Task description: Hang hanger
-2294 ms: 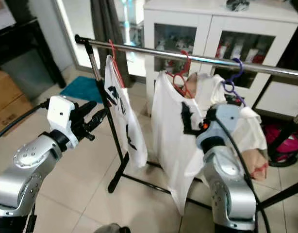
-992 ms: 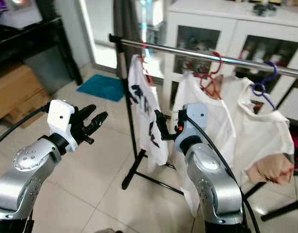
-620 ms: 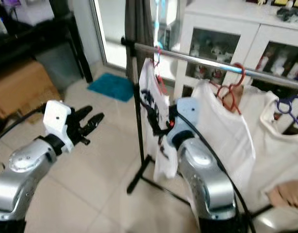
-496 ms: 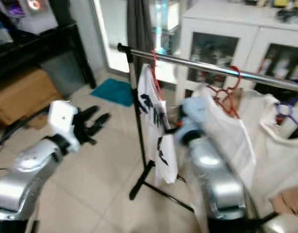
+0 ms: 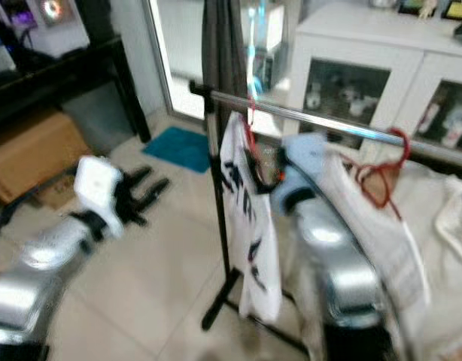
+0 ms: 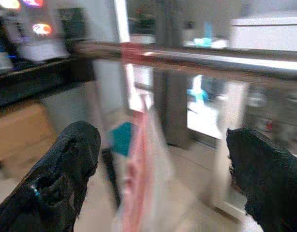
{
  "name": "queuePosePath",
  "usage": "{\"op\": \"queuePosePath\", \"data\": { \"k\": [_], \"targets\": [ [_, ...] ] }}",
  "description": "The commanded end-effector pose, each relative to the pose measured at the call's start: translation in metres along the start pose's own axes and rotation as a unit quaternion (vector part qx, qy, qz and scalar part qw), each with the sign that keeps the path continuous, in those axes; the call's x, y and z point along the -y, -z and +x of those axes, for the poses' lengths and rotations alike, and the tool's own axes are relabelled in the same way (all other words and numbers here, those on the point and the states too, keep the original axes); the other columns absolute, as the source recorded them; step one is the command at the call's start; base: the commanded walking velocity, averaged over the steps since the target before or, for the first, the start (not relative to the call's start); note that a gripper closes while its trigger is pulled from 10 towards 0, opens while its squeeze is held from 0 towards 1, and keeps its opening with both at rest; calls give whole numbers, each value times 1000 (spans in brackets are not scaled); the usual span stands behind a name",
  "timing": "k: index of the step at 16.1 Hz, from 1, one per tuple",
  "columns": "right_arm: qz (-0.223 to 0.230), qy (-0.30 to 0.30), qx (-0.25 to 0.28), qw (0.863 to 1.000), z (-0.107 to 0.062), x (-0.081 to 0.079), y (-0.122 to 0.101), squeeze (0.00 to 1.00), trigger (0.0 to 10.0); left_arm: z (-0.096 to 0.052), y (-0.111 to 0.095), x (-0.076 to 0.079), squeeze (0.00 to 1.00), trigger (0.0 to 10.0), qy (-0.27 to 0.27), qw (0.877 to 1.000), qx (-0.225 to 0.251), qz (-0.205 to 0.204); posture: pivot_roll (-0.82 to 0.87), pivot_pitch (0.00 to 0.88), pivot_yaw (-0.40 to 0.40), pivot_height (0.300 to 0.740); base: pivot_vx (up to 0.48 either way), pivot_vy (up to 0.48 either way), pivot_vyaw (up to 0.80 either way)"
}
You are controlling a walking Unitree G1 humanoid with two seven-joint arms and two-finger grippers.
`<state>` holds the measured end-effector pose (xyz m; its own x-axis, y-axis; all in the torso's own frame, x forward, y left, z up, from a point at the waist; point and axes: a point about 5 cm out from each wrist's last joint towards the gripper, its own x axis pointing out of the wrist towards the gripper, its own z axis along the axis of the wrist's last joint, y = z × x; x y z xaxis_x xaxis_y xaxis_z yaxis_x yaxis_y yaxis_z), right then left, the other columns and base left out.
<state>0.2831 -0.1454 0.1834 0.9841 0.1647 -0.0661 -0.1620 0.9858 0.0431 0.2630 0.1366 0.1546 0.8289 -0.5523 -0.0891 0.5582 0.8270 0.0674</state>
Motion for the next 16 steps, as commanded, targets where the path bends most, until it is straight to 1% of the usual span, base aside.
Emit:
{"op": "queuePosePath", "data": {
  "k": [1,2,4,6,7,8,9,10,14,15,16],
  "targets": [
    [6,-26,-5,1000,4,-10,-5,1000,10000,-5,4,-4,0,10000,-1,1000,-19,13,-41,0,61,740,0,0,0],
    [5,-33,-16,999,7,-9,-4,1000,10000,-6,8,-2,0,10000,8,999,-30,18,-42,0,63,740,0,0,0],
    [18,-44,-29,998,12,-10,-2,1000,10000,-7,14,-1,0,10000,22,998,-46,20,-46,0,65,740,0,0,0],
    [30,-57,-47,997,22,-10,0,1000,10000,-13,23,0,0,10000,61,994,-78,35,-45,0,67,740,0,0,0],
    [23,-49,-54,997,32,-7,-2,1000,10000,-18,27,-2,0,10000,79,992,-94,41,-46,0,68,740,0,0,0],
    [12,-37,-61,997,41,-4,-4,737,10000,-21,29,-4,0,10000,89,989,-105,48,-44,0,66,740,0,0,0],
    [7,-32,-63,997,43,-3,-5,737,10000,-22,30,-4,0,10000,91,989,-108,50,-41,0,64,740,0,0,0],
    [-11,4,-65,998,56,8,-11,0,10000,-24,30,-7,0,10000,94,988,-112,55,-36,0,61,740,0,0,0],
    [-28,25,-82,996,66,20,-16,0,10000,-26,31,-4,0,10000,110,985,-116,57,-37,0,59,740,0,0,0],
    [-29,28,-91,995,67,23,-15,0,10000,-27,31,-3,0,10000,113,985,-116,58,-39,0,59,740,0,0,0],
    [-20,29,-102,994,67,26,-11,0,10000,-26,31,-3,0,10000,115,985,-115,58,-40,0,59,740,0,0,0]
  ]
}}
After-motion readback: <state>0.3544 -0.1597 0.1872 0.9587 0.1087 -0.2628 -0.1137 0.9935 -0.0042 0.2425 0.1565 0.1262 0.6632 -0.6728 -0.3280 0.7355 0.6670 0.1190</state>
